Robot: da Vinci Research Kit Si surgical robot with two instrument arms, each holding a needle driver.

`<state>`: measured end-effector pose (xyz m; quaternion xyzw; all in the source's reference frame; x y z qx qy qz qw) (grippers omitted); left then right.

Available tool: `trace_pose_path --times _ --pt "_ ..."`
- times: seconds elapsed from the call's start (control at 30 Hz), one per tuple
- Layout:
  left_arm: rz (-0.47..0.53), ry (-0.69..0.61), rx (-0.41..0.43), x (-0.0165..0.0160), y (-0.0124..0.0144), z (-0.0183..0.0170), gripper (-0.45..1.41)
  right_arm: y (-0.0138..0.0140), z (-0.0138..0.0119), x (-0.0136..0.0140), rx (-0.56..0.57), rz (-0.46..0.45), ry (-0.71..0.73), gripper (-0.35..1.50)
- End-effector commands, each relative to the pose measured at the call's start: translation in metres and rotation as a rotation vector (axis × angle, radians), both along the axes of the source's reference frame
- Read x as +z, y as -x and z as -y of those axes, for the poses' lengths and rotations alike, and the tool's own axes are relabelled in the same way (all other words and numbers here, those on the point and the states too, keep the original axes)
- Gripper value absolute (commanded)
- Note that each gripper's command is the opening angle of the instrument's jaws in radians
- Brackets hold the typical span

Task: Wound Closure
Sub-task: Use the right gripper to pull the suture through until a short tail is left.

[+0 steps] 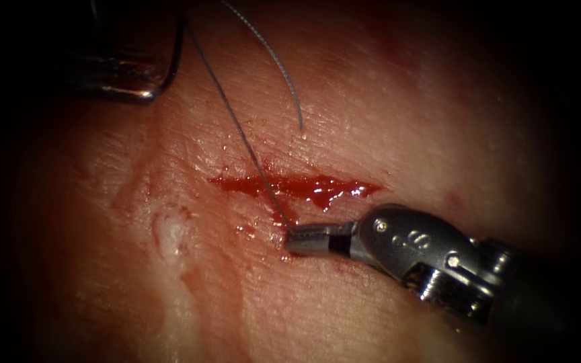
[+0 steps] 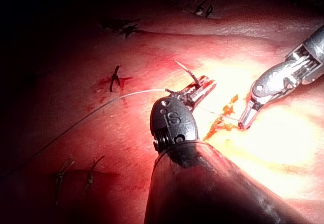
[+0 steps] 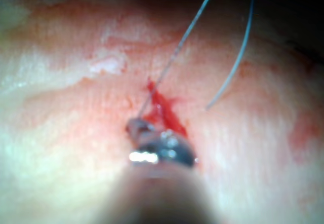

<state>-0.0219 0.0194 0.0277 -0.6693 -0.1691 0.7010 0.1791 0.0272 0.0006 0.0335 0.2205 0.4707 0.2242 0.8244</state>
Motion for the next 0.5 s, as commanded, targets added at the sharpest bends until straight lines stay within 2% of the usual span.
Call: trace_pose_path --times 0.03,0.23,0.37,0.5 --pt "0.008 0.017 0.002 0.001 0.0006 0.0 -0.45 0.0005 -0.0006 -0.0008 -0.003 -0.007 0.0 -0.35" --pt "0.006 0.029 0.0 0.0041 0.0016 0.0027 -0.45 0.0018 0.0008 -0.0065 -0.03 -0.059 -0.041 -0.35" --pt "0.004 0.029 -0.002 0.0058 0.0019 0.0038 -0.45 0.0006 0.002 -0.0105 -0.037 -0.111 -0.054 -0.35" --pt "0.002 0.033 -0.003 0.0065 0.0019 0.0048 -0.45 -0.0014 0.0031 -0.013 -0.058 -0.125 -0.035 -0.35"
